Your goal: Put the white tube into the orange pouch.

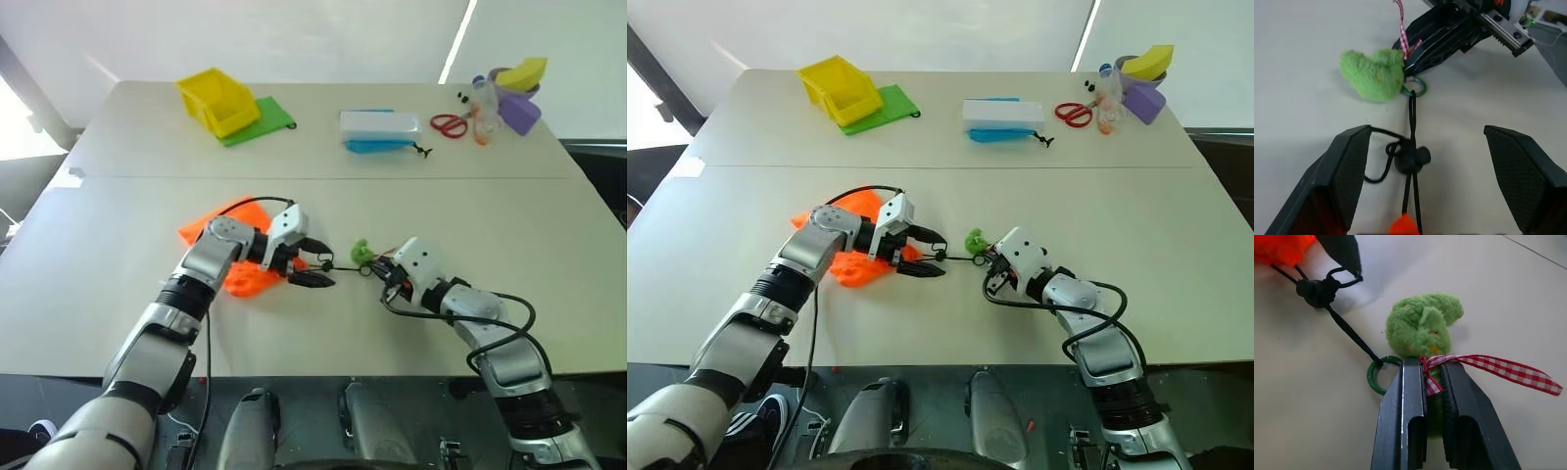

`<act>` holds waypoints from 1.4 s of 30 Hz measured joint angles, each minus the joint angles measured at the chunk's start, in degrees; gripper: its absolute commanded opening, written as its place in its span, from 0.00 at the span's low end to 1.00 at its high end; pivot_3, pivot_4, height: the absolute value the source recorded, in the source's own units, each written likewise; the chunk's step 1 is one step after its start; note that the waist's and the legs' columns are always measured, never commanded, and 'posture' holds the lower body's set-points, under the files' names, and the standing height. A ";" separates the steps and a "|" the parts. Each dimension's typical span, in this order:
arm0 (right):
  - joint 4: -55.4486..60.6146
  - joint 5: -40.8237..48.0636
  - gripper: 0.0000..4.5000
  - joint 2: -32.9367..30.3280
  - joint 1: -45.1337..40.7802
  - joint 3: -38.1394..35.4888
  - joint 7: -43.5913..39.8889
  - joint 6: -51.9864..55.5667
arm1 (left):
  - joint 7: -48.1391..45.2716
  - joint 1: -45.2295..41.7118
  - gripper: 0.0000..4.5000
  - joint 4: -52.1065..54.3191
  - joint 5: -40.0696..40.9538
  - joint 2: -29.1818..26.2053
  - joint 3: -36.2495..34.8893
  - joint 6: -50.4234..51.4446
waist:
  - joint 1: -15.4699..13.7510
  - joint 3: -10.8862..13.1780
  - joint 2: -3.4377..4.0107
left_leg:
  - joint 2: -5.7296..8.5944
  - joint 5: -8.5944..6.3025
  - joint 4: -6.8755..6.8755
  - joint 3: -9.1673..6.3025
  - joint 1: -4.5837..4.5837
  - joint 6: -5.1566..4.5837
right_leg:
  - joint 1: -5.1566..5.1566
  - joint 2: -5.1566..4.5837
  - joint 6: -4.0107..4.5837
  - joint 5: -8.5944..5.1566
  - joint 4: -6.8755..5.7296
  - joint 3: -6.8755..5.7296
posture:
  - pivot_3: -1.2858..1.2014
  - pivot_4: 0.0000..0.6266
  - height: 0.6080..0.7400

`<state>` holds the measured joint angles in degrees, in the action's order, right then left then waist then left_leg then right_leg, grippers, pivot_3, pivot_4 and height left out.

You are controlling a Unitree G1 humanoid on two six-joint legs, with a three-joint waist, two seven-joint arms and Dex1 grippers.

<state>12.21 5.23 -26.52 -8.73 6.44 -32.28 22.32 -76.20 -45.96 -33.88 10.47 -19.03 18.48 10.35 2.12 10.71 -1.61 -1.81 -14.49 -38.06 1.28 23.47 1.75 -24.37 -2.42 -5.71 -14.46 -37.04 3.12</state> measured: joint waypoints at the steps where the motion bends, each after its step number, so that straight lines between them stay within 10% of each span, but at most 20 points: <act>1: 0.02 0.01 0.00 0.01 0.04 0.00 0.00 -0.01 | -0.07 -0.16 0.87 -0.52 -0.01 0.31 0.00 0.23 | 0.05 0.00 0.00 | 0.00 0.00 0.00 -0.01 0.00 0.00 | 0.00 0.01 -0.02 0.01 0.00 0.00 | 0.52 0.24 1.00; 7: 0.03 -0.06 0.00 0.10 0.06 0.00 0.27 -0.08 | -0.32 -1.83 0.48 -3.75 -1.39 0.65 -0.02 0.35 | 0.00 0.00 0.00 | 0.00 0.00 0.00 -0.02 0.00 0.00 | 0.00 0.01 -0.03 0.01 -0.02 0.00 | 0.52 0.24 1.00; 22: 0.03 -0.22 0.00 0.23 -0.10 0.00 0.37 -0.01 | -3.27 -1.85 0.48 -4.16 -2.85 0.61 -0.01 0.93 | -0.06 0.00 0.00 | 0.00 0.00 0.00 -0.02 0.00 0.00 | 0.00 0.02 -0.03 0.01 -0.02 -0.01 | 0.52 0.24 1.00; 27: 0.03 -0.46 0.00 0.24 -0.28 0.02 0.36 0.00 | -3.21 -1.85 0.09 -4.26 -3.68 0.74 -0.06 -0.03 | -0.05 0.00 0.00 | 0.00 0.00 0.00 -0.02 0.00 0.00 | 0.00 0.02 -0.02 0.01 -0.02 -0.01 | 0.52 0.24 1.00; 42: -0.21 -0.58 0.00 0.25 -1.12 -0.11 0.85 0.17 | -3.59 -0.99 0.09 -2.08 -4.96 -0.84 0.06 -4.96 | 0.12 0.00 0.00 | -0.01 0.00 0.01 -0.03 0.00 0.00 | 0.00 0.02 -0.03 0.01 -0.02 0.00 | 0.52 0.24 1.00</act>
<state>12.01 4.65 -26.26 -9.84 6.32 -31.43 22.49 -79.79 -46.95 -35.96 5.51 -19.88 18.54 5.38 2.24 10.71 -1.61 -1.82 -14.49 -38.05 1.26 23.47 1.75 -24.37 -2.40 -5.74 -14.45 -37.06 3.11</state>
